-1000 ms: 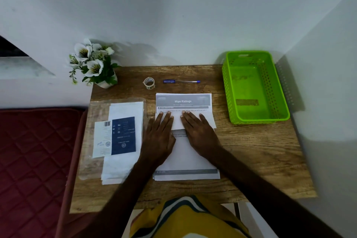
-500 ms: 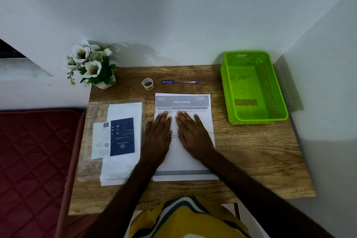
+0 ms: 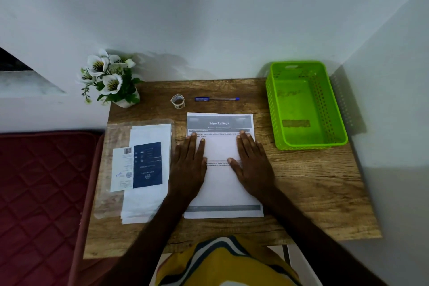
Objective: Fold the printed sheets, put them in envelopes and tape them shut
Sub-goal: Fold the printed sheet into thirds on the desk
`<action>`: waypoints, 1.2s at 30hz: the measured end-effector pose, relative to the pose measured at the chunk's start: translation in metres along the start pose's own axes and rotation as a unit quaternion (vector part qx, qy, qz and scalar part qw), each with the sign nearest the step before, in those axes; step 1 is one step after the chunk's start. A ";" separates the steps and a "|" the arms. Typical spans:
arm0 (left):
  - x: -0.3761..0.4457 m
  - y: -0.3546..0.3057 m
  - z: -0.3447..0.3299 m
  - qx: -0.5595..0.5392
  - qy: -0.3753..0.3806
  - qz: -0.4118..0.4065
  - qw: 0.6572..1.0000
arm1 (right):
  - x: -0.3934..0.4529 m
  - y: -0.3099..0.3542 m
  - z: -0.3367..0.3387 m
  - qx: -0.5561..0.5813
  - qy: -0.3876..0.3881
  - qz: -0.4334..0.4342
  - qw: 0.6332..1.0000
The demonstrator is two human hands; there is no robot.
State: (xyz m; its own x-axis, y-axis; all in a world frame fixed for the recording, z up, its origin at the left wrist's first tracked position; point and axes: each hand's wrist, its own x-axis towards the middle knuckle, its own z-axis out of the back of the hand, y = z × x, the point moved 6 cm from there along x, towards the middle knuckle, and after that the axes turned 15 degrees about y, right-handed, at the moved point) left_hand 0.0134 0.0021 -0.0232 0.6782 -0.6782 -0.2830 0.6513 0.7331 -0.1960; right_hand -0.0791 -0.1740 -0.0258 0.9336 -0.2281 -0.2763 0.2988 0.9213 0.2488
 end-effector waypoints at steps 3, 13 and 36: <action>0.000 -0.001 0.001 0.007 -0.006 0.002 1.000 | -0.002 -0.007 0.000 -0.006 0.007 -0.020 1.000; 0.000 0.005 0.017 -0.056 -0.018 -0.004 0.998 | -0.003 -0.001 0.008 0.026 0.020 -0.022 0.999; -0.046 0.182 0.034 0.026 -0.121 0.028 0.992 | -0.031 0.188 -0.022 0.116 0.117 0.380 0.910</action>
State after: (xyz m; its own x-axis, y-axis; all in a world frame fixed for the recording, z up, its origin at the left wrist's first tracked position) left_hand 0.1120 0.1649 -0.0135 0.7715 -0.6337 -0.0571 0.6229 0.7705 -0.1352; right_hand -0.0566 0.0129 0.0093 0.8281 0.5463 -0.1256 -0.3576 0.6874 0.6322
